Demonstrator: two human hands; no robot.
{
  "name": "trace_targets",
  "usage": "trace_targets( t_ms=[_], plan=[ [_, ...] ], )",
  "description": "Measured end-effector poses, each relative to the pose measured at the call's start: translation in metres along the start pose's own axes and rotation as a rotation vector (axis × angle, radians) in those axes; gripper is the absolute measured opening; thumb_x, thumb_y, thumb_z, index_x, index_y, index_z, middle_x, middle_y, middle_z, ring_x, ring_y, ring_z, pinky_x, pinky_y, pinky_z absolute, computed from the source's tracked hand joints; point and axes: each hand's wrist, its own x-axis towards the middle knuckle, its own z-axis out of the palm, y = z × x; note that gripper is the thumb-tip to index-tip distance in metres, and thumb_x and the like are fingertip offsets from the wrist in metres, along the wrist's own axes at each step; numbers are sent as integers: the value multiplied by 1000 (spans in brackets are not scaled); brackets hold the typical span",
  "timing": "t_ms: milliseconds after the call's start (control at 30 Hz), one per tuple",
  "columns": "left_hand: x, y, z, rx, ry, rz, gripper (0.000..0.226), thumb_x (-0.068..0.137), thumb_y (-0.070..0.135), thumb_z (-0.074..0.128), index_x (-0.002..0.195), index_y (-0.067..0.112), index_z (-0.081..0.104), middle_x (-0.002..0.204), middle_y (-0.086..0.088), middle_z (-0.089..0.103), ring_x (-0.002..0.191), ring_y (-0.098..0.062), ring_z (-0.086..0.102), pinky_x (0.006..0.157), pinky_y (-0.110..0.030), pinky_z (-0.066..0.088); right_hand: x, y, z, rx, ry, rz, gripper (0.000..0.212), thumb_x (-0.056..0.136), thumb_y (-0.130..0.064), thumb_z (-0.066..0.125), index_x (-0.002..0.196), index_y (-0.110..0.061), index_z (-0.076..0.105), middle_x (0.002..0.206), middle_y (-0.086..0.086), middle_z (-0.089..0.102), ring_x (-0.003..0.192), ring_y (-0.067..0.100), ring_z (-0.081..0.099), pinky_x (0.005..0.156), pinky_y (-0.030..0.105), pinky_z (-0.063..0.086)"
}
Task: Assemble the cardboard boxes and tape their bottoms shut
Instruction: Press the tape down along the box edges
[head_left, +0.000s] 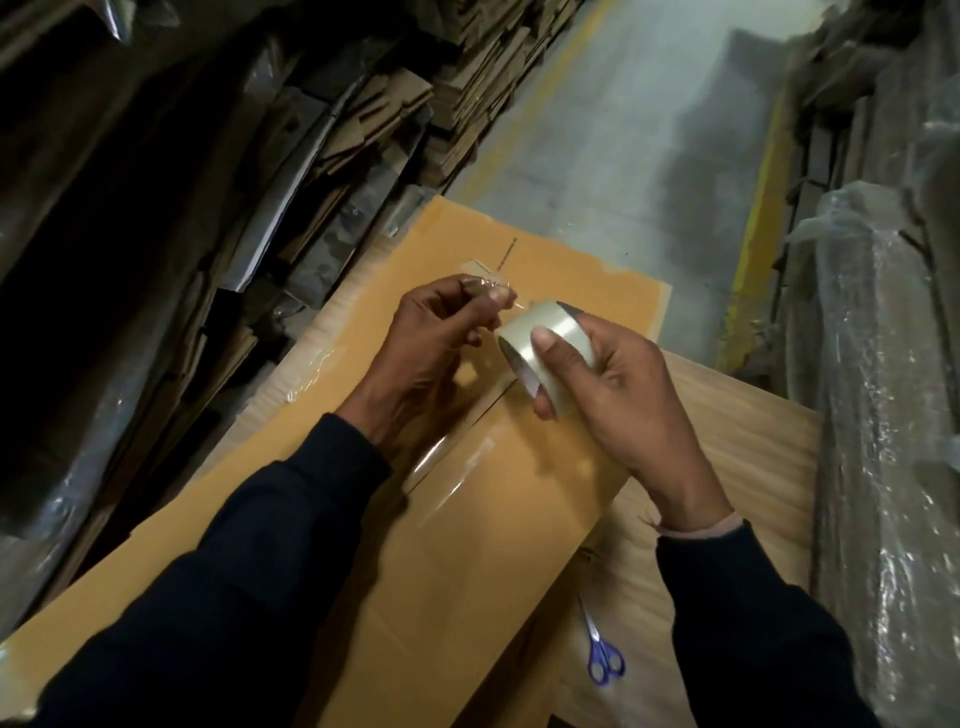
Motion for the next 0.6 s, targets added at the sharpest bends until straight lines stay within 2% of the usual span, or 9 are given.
trace_targets(
  t_ms=[67, 133, 233, 300, 367, 433, 500, 533, 600],
  plan=[
    [6, 0, -5, 84, 21, 19, 23, 96, 22, 77, 107, 3, 75, 90, -3, 70, 74, -9, 58, 68, -22, 46, 8, -7, -6, -78, -38, 115, 43, 106, -46, 60, 86, -11, 75, 62, 5, 73, 56, 13, 69, 66, 24, 55],
    [20, 3, -16, 208, 73, 83, 15, 97, 26, 76, 101, 12, 76, 87, 4, 72, 74, -6, 62, 64, -20, 47, 14, -10, -11, -97, -59, 234, 48, 104, -47, 64, 77, -9, 75, 59, 6, 73, 50, 16, 68, 59, 20, 55],
    [41, 10, -26, 411, 120, 222, 5, 96, 31, 77, 94, 27, 76, 89, 16, 75, 87, 0, 67, 75, -16, 51, 22, -7, -16, -71, -5, 265, 49, 99, -46, 70, 71, -6, 72, 54, 2, 70, 45, 10, 62, 51, 16, 48],
    [57, 11, -27, 448, 93, 230, 14, 97, 31, 77, 100, 18, 77, 83, 18, 73, 74, 7, 63, 64, -9, 47, 26, -4, -19, -91, 40, 241, 42, 96, -47, 73, 73, -12, 71, 56, -4, 67, 50, 5, 58, 55, 22, 44],
    [73, 10, -27, 435, 36, 188, 25, 98, 26, 76, 108, 3, 75, 78, 16, 69, 59, 8, 58, 55, -6, 43, 29, -1, -21, -150, 88, 222, 40, 93, -49, 75, 76, -13, 71, 63, -3, 69, 57, 6, 58, 59, 28, 44],
    [87, 8, -31, 429, 19, 156, 30, 96, 29, 77, 108, 2, 75, 85, 7, 72, 68, 4, 63, 64, -13, 50, 34, 0, -22, -251, 133, 225, 45, 93, -51, 75, 75, -10, 69, 56, -3, 66, 51, 2, 59, 56, 24, 45],
    [97, 4, -36, 415, 46, 121, 37, 92, 40, 81, 106, 7, 75, 101, -6, 74, 94, -13, 69, 78, -33, 58, 38, -2, -21, -431, 142, 234, 54, 94, -58, 71, 66, -13, 62, 42, -8, 60, 44, 3, 60, 57, 22, 45],
    [100, 3, -38, 406, 60, 95, 40, 91, 43, 81, 106, 7, 75, 107, -7, 74, 99, -15, 68, 78, -35, 57, 40, -2, -21, -513, 144, 232, 57, 93, -63, 68, 63, -15, 60, 40, -8, 59, 45, 4, 61, 60, 24, 45],
    [107, 0, -41, 374, 67, 49, 42, 90, 40, 82, 108, 3, 73, 103, -1, 73, 92, -7, 66, 71, -27, 55, 48, 3, -22, -592, 151, 249, 64, 91, -67, 68, 59, -12, 63, 44, -2, 62, 50, 11, 64, 60, 30, 49]
  ],
)
